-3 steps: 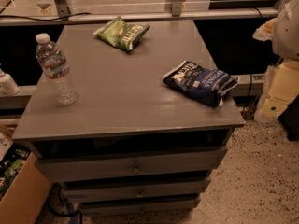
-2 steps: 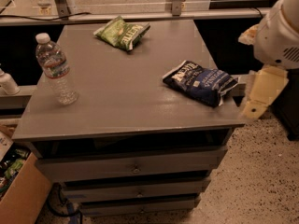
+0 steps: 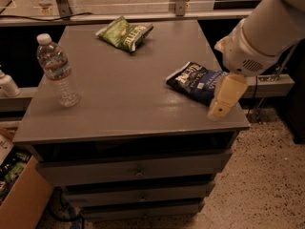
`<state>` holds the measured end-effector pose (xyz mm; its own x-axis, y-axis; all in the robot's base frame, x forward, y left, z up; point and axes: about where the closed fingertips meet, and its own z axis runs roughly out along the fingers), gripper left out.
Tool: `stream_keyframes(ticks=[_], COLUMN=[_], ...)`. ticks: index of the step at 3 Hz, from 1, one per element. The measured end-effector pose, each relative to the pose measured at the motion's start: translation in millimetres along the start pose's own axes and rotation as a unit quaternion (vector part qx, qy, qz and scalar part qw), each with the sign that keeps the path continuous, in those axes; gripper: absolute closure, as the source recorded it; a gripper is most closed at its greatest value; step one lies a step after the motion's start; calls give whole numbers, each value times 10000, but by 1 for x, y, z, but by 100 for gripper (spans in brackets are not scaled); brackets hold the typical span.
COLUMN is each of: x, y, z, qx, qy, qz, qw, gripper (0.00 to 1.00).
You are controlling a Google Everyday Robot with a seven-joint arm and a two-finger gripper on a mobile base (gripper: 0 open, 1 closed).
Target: Pick blue chip bag
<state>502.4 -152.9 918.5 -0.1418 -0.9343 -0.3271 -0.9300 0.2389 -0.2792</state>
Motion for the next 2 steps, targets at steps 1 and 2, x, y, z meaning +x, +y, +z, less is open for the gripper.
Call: stream_keyframes(ticks=[1, 2], x=[1, 5], y=[-19, -36], z=[27, 54], qx=[21, 0], qy=[-133, -280], qz=[58, 130], qw=[9999, 9995], gripper=[0, 0])
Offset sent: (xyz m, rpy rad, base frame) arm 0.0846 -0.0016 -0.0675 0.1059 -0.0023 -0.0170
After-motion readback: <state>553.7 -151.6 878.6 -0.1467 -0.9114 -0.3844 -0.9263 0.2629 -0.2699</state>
